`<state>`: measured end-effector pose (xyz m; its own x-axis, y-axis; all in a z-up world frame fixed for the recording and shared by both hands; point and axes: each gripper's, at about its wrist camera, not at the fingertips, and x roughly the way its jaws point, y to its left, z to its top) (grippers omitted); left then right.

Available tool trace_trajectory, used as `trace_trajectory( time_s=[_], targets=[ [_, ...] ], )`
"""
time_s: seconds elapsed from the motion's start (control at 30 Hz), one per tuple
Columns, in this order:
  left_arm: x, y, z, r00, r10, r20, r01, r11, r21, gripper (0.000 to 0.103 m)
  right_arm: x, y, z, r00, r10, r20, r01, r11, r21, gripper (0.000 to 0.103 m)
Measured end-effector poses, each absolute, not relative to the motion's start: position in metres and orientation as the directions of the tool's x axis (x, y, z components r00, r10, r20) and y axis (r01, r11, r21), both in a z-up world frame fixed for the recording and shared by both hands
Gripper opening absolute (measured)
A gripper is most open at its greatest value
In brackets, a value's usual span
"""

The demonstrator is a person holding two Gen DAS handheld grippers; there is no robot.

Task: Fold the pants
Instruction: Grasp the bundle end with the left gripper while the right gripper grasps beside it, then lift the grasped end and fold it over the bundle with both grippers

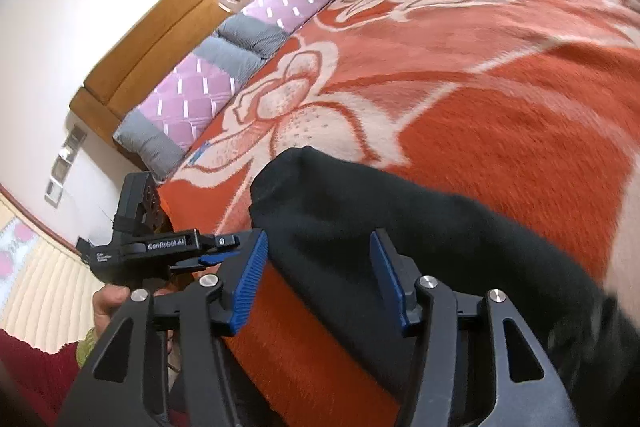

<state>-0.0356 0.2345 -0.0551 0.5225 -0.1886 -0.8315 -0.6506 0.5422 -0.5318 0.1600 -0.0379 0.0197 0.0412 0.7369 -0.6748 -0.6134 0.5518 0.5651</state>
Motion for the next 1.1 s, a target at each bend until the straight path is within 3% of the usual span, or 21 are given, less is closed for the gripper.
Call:
trace_trajectory(
  time_s=[0.53, 0.83, 0.9, 0.93, 1.0, 1.1],
  targets=[
    [-0.002, 0.255, -0.083, 0.513, -0.218, -0.830, -0.707, 0.441, -0.553, 0.059, 0.235, 0.123, -0.041, -0.224, 0.521, -0.823, -0.772, 0.421, 0.476, 0.056],
    [0.010, 0.259, -0.091, 0.539, -0.200, -0.818, -0.715, 0.406, -0.570, 0.058, 0.246, 0.155, -0.076, -0.342, 0.454, -0.823, -0.769, 0.368, 0.523, 0.055],
    [0.013, 0.259, -0.091, 0.537, -0.191, -0.821, -0.715, 0.414, -0.564, 0.057, 0.242, 0.156, -0.077, -0.367, 0.462, -0.808, -0.760, 0.352, 0.547, 0.040],
    [0.010, 0.259, -0.091, 0.536, -0.185, -0.823, -0.713, 0.422, -0.560, 0.054, 0.239, 0.156, -0.078, -0.382, 0.464, -0.799, -0.753, 0.345, 0.560, 0.031],
    [0.014, 0.258, -0.090, 0.525, -0.166, -0.834, -0.717, 0.442, -0.540, 0.039, 0.235, 0.155, -0.074, -0.360, 0.472, -0.805, -0.768, 0.341, 0.543, 0.027],
    [0.017, 0.258, -0.087, 0.541, -0.171, -0.823, -0.701, 0.449, -0.554, 0.024, 0.230, 0.146, -0.060, -0.342, 0.506, -0.792, -0.769, 0.333, 0.545, 0.021]
  ],
)
